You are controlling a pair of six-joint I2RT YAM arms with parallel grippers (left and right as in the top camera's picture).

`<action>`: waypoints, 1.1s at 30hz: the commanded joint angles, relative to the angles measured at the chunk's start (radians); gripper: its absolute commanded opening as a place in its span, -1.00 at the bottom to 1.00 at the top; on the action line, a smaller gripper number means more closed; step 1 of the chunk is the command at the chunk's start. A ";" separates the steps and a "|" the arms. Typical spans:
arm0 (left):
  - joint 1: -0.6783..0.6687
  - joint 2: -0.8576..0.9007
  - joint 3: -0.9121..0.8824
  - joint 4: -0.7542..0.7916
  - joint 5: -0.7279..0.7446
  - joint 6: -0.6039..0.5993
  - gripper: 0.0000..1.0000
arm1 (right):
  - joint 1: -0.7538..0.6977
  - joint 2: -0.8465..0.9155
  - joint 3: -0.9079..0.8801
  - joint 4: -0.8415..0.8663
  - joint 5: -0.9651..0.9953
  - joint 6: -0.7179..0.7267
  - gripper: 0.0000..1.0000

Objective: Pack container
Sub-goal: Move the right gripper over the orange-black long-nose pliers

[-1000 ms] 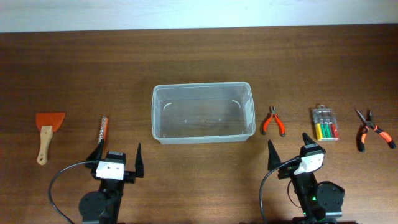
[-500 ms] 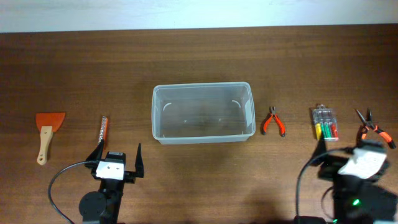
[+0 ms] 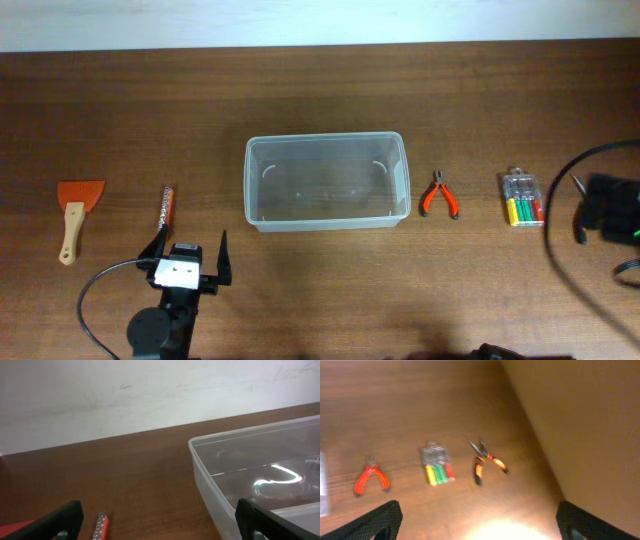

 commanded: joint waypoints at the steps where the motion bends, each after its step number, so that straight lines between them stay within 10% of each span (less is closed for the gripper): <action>1: 0.005 -0.006 -0.007 0.003 0.007 -0.006 0.98 | -0.128 0.098 0.117 -0.042 0.005 -0.020 0.97; 11: 0.005 -0.006 -0.007 0.003 0.007 -0.006 0.98 | -0.578 0.441 0.148 -0.140 -0.457 -0.173 0.97; 33: 0.005 -0.006 -0.007 0.003 0.007 -0.006 0.98 | -0.514 0.797 0.148 0.092 -0.374 -0.409 0.97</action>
